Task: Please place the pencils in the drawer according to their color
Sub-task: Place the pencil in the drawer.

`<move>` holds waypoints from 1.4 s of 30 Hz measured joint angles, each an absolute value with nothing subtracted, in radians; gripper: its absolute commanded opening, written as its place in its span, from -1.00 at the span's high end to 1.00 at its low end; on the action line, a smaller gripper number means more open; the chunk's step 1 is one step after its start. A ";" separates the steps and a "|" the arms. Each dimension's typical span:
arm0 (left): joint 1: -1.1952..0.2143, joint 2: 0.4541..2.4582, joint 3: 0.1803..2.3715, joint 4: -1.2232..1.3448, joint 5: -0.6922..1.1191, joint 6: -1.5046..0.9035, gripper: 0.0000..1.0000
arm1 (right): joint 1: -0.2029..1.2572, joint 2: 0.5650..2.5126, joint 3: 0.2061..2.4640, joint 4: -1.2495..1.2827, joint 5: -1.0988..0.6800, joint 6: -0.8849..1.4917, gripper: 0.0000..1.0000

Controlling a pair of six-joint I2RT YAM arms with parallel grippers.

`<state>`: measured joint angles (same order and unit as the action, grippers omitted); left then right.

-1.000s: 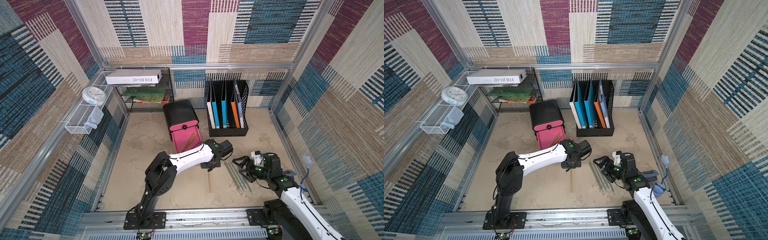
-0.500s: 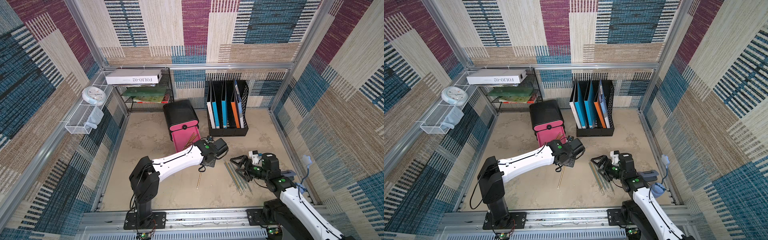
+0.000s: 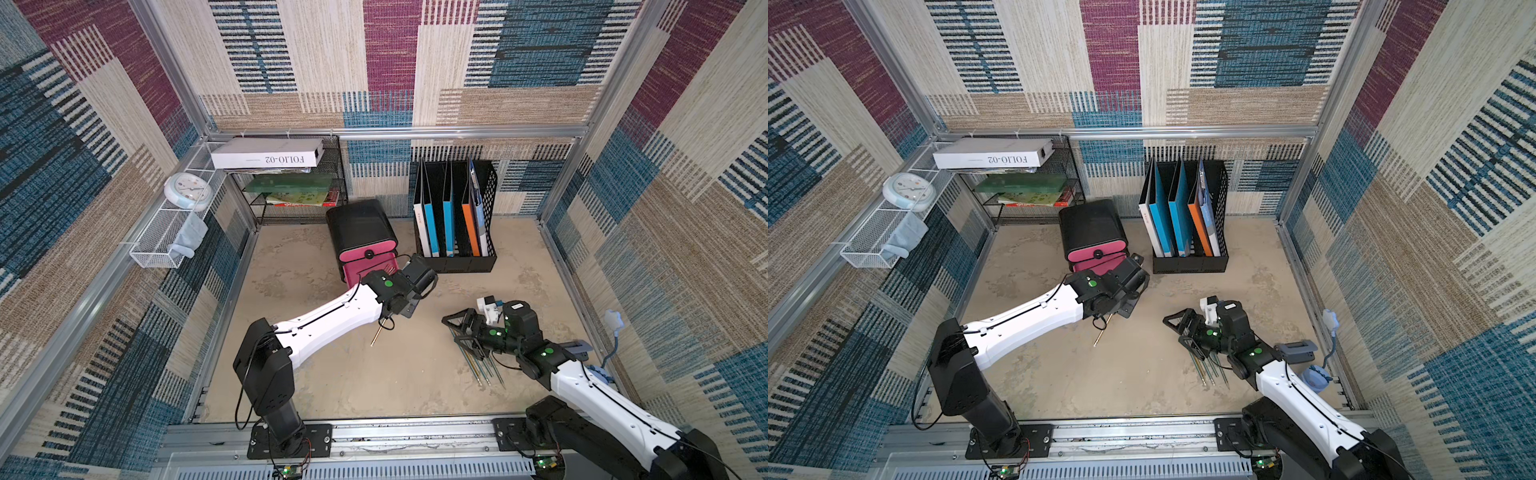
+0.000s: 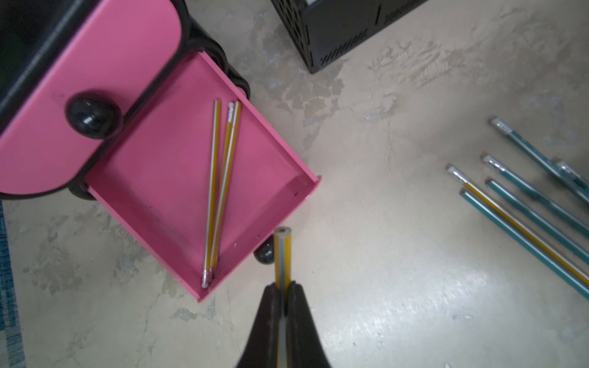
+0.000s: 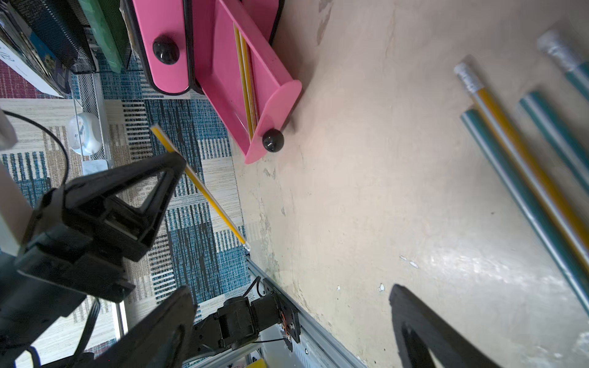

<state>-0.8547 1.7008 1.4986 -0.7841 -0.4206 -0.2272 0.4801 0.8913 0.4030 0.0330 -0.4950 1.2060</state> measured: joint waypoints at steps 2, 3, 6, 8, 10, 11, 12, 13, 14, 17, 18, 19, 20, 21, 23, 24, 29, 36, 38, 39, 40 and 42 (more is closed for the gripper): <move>-0.819 1.701 1.511 -0.756 -0.419 -0.182 1.00 | 0.517 0.904 0.406 0.055 -0.469 1.214 -0.98; -0.804 1.701 1.519 -0.746 -0.418 -0.160 1.00 | 0.530 0.907 0.406 0.064 -0.460 1.219 -0.98; -0.757 1.711 1.551 -0.698 -0.415 -0.094 1.00 | 0.571 0.903 0.404 0.093 -0.417 1.237 -0.98; -0.731 1.730 1.574 -0.670 -0.410 -0.056 1.00 | 0.587 0.885 0.395 0.108 -0.390 1.246 -0.98; -0.709 1.755 1.598 -0.646 -0.395 -0.019 1.00 | 0.592 0.858 0.382 0.113 -0.360 1.259 -0.98; -0.699 1.768 1.606 -0.633 -0.392 -0.004 1.00 | 0.594 0.841 0.373 0.118 -0.344 1.264 -0.98; -0.691 1.779 1.613 -0.622 -0.389 0.012 1.00 | 0.595 0.825 0.366 0.121 -0.331 1.270 -0.98; -0.681 1.790 1.619 -0.607 -0.387 0.026 1.00 | 0.596 0.804 0.356 0.124 -0.315 1.275 -0.98; -0.671 1.803 1.625 -0.594 -0.385 0.041 1.00 | 0.598 0.786 0.347 0.125 -0.305 1.283 -0.98; -0.649 1.840 1.643 -0.565 -0.373 0.073 1.00 | 0.601 0.738 0.323 0.122 -0.270 1.301 -0.98; -0.644 1.848 1.644 -0.555 -0.370 0.084 1.00 | 0.601 0.727 0.317 0.122 -0.261 1.306 -0.98; -0.638 1.859 1.646 -0.546 -0.367 0.091 1.00 | 0.600 0.717 0.311 0.120 -0.251 1.313 -0.98; -0.634 1.868 1.647 -0.539 -0.366 0.096 1.00 | 0.600 0.711 0.308 0.118 -0.242 1.316 -0.98; -0.631 1.876 1.647 -0.533 -0.363 0.105 1.00 | 0.600 0.708 0.304 0.117 -0.235 1.321 -0.98; -0.623 1.890 1.643 -0.517 -0.355 0.113 1.00 | 0.600 0.710 0.300 0.116 -0.229 1.326 -0.98; -0.620 1.896 1.637 -0.507 -0.350 0.118 1.00 | 0.600 0.714 0.299 0.117 -0.227 1.328 -0.98; -0.607 1.913 1.604 -0.483 -0.344 0.127 1.00 | 0.600 0.756 0.310 0.118 -0.218 1.330 -0.98; -0.603 1.913 1.548 -0.453 -0.341 0.126 0.94 | 0.600 0.792 0.329 0.128 -0.218 1.329 -0.98; -0.603 1.911 1.536 -0.454 -0.341 0.122 0.80 | 0.600 0.793 0.331 0.130 -0.218 1.328 -0.98; -0.603 1.910 1.531 -0.454 -0.341 0.121 0.74 | 0.600 0.793 0.331 0.131 -0.218 1.328 -0.98; -0.603 1.910 1.529 -0.455 -0.341 0.119 0.71 | 0.600 0.793 0.331 0.131 -0.218 1.329 -0.98; -0.603 1.909 1.526 -0.456 -0.341 0.112 0.62 | 0.600 0.791 0.336 0.127 -0.215 1.329 -0.98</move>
<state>-0.6029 1.9095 1.5261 -0.4564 -0.3412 0.1120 0.5999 0.7906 0.3355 0.1272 -0.2146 1.3289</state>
